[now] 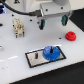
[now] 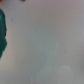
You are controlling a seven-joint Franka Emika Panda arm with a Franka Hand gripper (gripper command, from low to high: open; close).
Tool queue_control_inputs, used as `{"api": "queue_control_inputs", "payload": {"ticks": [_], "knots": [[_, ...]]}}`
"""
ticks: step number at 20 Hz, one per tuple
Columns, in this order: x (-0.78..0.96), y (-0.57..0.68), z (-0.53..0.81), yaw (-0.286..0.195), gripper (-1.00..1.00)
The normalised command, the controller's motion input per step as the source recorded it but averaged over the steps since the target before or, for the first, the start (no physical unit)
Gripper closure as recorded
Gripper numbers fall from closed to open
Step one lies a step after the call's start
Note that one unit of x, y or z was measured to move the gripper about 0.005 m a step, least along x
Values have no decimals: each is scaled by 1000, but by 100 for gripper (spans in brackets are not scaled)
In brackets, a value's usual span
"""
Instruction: Insert the blue gear onto the right peg, followed by the red gear
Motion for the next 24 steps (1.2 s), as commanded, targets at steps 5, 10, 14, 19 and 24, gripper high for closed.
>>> {"api": "queue_control_inputs", "payload": {"ticks": [5,10,14,19,24], "knots": [[258,220,90,0,-100],[254,365,128,0,-100],[122,290,94,0,-100],[473,321,35,0,-100],[585,440,11,0,-100]]}}
